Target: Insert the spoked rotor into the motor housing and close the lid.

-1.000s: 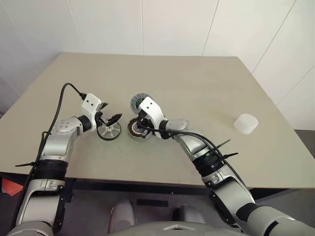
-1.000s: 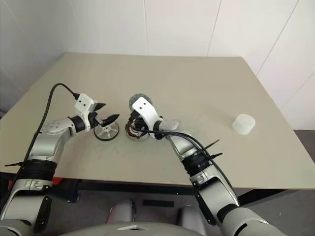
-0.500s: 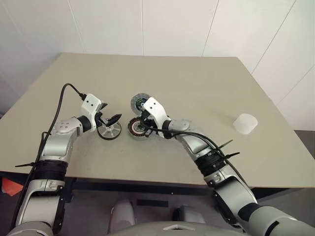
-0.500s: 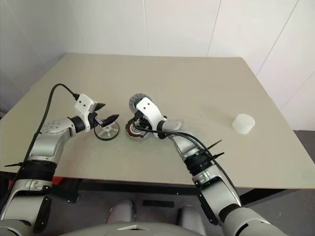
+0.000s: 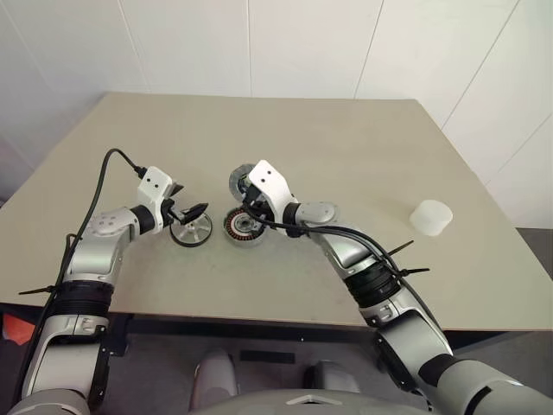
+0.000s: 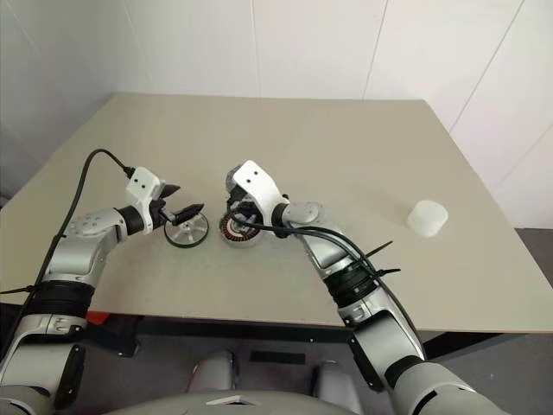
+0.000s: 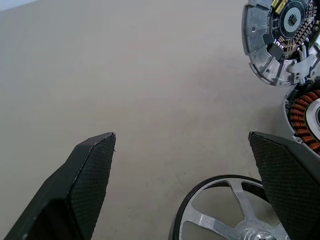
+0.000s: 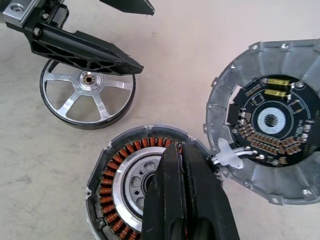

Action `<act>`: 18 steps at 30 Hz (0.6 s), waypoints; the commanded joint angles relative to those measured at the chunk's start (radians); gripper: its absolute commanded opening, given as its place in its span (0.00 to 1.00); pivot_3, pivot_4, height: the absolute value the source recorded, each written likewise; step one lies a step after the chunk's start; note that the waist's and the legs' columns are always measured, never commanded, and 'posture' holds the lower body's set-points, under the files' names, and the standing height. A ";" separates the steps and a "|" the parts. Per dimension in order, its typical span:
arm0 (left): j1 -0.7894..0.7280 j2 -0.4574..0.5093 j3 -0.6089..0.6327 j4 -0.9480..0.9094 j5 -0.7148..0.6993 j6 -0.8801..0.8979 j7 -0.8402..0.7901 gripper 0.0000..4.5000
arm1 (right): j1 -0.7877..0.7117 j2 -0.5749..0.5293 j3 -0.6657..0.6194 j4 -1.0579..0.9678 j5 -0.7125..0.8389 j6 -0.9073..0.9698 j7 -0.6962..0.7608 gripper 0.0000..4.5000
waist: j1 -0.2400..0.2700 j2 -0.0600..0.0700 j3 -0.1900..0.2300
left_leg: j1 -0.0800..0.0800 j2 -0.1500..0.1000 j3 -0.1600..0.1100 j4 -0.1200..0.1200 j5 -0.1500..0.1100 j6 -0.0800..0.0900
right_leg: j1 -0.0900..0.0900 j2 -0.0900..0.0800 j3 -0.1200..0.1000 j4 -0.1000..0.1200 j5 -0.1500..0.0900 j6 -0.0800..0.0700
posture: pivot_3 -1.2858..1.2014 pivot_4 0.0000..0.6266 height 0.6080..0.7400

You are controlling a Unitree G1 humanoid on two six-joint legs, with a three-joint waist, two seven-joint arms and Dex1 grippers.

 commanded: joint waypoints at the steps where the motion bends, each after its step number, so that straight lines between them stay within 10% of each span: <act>1: -0.013 0.009 0.011 -0.032 -0.010 -0.011 -0.003 1.00 | 0.005 0.018 0.008 0.077 -0.004 -0.038 -0.006 0.01 | 0.000 0.000 0.000 | 0.000 0.000 0.000 0.000 0.000 0.000 | 0.000 0.000 0.000 0.000 0.000 0.000 | 0.52 0.00 1.00; 18: -0.001 0.072 0.085 -0.040 -0.097 0.102 -0.049 1.00 | -0.014 -0.060 -0.089 -0.114 0.028 0.028 -0.032 0.01 | 0.001 0.000 0.000 | 0.000 0.000 0.000 0.000 0.000 0.000 | 0.000 0.000 0.000 0.001 0.000 0.000 | 0.52 0.00 1.00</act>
